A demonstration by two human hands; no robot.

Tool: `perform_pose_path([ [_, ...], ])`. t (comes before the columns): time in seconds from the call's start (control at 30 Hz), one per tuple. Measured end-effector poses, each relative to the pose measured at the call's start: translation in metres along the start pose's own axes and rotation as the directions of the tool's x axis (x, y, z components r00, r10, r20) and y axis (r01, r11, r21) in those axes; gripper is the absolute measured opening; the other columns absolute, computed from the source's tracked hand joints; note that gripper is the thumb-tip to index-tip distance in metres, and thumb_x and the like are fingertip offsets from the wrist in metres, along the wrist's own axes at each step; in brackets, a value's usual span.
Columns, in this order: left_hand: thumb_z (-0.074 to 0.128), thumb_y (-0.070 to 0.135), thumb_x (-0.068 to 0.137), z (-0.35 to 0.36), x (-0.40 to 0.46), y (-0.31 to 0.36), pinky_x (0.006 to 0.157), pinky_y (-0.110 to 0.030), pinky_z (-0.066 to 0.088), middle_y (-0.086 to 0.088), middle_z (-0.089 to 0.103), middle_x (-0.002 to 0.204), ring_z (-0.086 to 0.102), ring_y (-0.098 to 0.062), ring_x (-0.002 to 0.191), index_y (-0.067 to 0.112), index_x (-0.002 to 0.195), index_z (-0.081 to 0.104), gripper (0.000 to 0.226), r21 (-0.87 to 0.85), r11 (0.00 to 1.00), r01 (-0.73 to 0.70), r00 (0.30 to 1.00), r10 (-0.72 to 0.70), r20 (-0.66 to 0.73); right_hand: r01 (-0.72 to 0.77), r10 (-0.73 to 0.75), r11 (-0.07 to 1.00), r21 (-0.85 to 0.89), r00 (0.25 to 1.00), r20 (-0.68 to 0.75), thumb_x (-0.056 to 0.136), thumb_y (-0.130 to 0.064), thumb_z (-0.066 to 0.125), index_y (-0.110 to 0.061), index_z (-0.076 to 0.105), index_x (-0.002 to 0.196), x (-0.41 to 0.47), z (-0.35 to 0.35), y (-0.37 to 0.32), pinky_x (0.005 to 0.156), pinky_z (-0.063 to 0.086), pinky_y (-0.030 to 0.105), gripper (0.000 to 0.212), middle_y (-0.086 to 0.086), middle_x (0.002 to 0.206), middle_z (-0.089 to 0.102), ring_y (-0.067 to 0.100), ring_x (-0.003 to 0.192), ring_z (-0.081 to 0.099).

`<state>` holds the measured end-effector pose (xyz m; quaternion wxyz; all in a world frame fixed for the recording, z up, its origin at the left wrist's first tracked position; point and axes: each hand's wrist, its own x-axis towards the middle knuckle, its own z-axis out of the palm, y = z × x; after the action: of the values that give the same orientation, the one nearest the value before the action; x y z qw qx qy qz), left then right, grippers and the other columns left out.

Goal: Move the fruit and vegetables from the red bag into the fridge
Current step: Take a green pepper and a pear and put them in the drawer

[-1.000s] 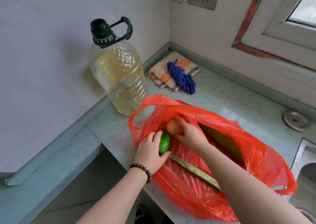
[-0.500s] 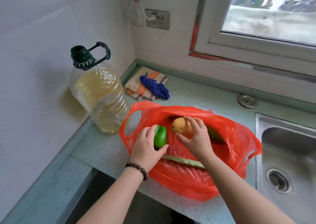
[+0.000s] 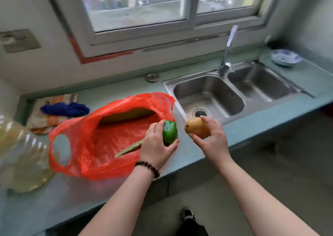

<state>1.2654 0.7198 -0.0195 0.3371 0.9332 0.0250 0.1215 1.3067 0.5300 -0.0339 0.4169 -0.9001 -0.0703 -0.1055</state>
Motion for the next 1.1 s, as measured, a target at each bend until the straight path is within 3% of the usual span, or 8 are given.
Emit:
perform_pose_path([
  [0.23, 0.076, 0.038, 0.071, 0.078, -0.012, 0.123, 0.096, -0.023, 0.038, -0.004, 0.05, 0.124, 0.051, -0.02, 0.113, 0.015, 0.132, 0.046, 0.071, -0.174, 0.959, -0.225, 0.935, 0.262, 0.239, -0.236, 0.205, 0.969, -0.074, 0.932, -0.299, 0.069, -0.042, 0.077, -0.029, 0.051, 0.127, -0.073, -0.115, 0.069, 0.097, 0.043, 0.035, 0.065, -0.001, 0.121, 0.047, 0.021, 0.109, 0.048],
  [0.43, 0.073, 0.043, 0.073, 0.15, -0.056, 0.232, 0.095, -0.025, 0.04, -0.001, 0.048, 0.128, 0.05, -0.018, 0.115, 0.019, 0.136, 0.042, 0.074, -0.275, 0.863, -0.424, 0.784, 0.502, 0.366, -0.393, 0.292, 0.918, -0.059, 0.768, -0.57, 0.068, -0.035, 0.081, -0.024, 0.053, 0.127, -0.16, -0.217, 0.121, 0.093, 0.038, 0.024, 0.066, 0.0, 0.118, 0.049, 0.018, 0.109, 0.049],
  [0.57, 0.073, 0.043, 0.072, 0.2, -0.116, 0.318, 0.095, -0.027, 0.044, 0.001, 0.048, 0.128, 0.049, -0.017, 0.117, 0.018, 0.136, 0.043, 0.075, -0.379, 0.767, -0.518, 0.645, 0.641, 0.415, -0.509, 0.326, 0.86, -0.047, 0.616, -0.717, 0.067, -0.03, 0.082, -0.019, 0.054, 0.126, -0.241, -0.296, 0.151, 0.089, 0.037, 0.019, 0.066, 0.003, 0.116, 0.052, 0.014, 0.105, 0.05],
  [0.73, 0.074, 0.042, 0.072, 0.258, -0.219, 0.429, 0.093, -0.029, 0.046, 0.001, 0.049, 0.126, 0.05, -0.018, 0.115, 0.017, 0.134, 0.044, 0.073, -0.515, 0.632, -0.58, 0.457, 0.775, 0.436, -0.625, 0.34, 0.78, 0.011, 0.41, -0.846, 0.067, -0.031, 0.082, -0.018, 0.054, 0.126, -0.357, -0.389, 0.184, 0.088, 0.043, 0.03, 0.067, 0.006, 0.115, 0.053, 0.024, 0.107, 0.053],
  [0.9, 0.074, 0.042, 0.074, 0.299, -0.341, 0.531, 0.088, -0.021, 0.04, 0.003, 0.048, 0.126, 0.05, -0.016, 0.114, 0.022, 0.133, 0.043, 0.07, -0.646, 0.498, -0.578, 0.238, 0.86, 0.451, -0.707, 0.314, 0.703, 0.076, 0.212, -0.925, 0.068, -0.035, 0.081, -0.019, 0.053, 0.126, -0.485, -0.47, 0.203, 0.09, 0.047, 0.036, 0.066, 0.004, 0.115, 0.052, 0.023, 0.108, 0.052],
  [1.1, 0.071, 0.044, 0.076, 0.321, -0.473, 0.614, 0.085, -0.022, 0.043, 0.004, 0.047, 0.127, 0.051, -0.015, 0.111, 0.025, 0.134, 0.041, 0.068, -0.778, 0.339, -0.529, -0.014, 0.913, 0.407, -0.784, 0.262, 0.589, 0.196, -0.044, -0.964, 0.07, -0.035, 0.079, -0.022, 0.051, 0.129, -0.618, -0.524, 0.198, 0.085, 0.042, 0.026, 0.067, 0.0, 0.118, 0.047, 0.022, 0.109, 0.049],
])
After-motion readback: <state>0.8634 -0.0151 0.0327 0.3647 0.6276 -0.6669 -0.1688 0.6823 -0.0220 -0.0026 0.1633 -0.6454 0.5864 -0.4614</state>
